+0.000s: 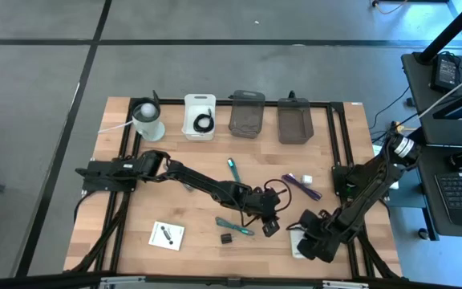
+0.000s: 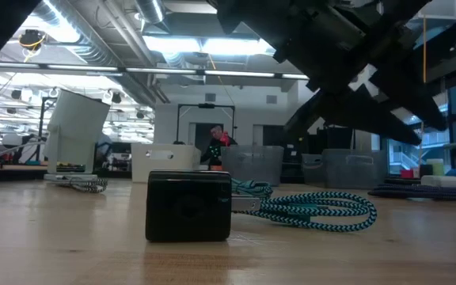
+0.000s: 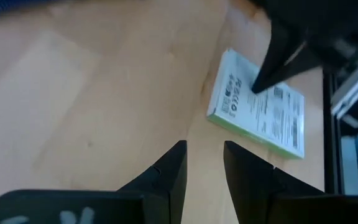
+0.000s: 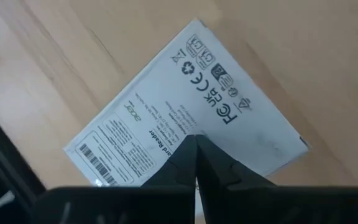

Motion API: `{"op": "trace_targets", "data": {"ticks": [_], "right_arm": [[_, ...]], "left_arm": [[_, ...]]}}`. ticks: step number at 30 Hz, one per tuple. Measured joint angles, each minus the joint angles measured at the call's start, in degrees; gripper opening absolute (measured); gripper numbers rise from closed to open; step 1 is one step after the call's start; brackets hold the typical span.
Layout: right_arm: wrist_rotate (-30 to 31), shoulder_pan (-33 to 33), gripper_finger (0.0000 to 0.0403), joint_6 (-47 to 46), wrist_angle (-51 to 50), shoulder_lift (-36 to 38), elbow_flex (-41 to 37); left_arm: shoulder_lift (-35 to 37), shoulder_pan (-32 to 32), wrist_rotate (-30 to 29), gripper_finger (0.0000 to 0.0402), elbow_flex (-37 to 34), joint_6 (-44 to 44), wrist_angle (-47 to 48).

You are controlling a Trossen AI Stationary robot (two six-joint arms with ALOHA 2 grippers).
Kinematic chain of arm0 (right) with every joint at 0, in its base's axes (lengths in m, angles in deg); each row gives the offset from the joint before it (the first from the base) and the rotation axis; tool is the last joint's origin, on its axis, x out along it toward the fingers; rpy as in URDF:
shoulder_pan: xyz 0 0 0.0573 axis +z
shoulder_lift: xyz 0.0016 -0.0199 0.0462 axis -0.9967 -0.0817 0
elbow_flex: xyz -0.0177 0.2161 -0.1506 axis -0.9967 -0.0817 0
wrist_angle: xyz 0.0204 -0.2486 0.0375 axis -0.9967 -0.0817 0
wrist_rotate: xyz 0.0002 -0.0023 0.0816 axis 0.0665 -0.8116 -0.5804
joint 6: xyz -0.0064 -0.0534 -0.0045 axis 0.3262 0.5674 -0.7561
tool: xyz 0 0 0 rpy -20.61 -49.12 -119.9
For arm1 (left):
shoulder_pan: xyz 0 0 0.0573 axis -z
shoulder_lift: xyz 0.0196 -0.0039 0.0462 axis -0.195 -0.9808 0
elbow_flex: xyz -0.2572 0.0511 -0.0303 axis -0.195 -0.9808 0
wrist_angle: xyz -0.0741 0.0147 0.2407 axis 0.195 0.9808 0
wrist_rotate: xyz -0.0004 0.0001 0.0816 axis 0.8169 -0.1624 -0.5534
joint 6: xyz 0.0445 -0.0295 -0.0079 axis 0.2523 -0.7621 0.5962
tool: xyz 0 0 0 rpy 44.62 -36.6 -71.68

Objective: Pick and place items into bin
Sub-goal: Put the right card reader box into the right black bin

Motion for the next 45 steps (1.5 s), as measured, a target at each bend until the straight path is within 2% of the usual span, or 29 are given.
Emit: {"op": "trace_targets", "data": {"ticks": [4,9,23,30,40,45], "right_arm": [[6.0,0.0,0.0008,0.0,-0.5,-0.1,-0.2],[10.7,-0.9,0.0008,1.3,-0.9,-0.3,-0.4],[12.5,-6.9,0.0008,10.2,4.9,-0.3,-0.4],[12.5,-9.9,0.0008,10.4,6.2,-0.2,-0.4],[12.2,-9.9,0.0008,10.1,3.3,10.5,-0.4],[8.0,-9.0,0.0008,6.2,-3.4,17.6,-0.3]], "left_arm": [[0.6,0.0,1.5,0.01,0.0,-1.5,5.6],[1.4,-0.1,1.4,0.01,0.0,-2.9,8.3],[4.2,-1.5,1.3,0.01,0.0,-1.9,12.3],[5.3,-1.5,1.2,0.01,0.0,0.5,14.9],[6.5,-1.9,-0.6,0.01,0.0,0.6,17.5],[6.5,-2.5,-0.3,0.01,0.0,0.6,17.4]]}}
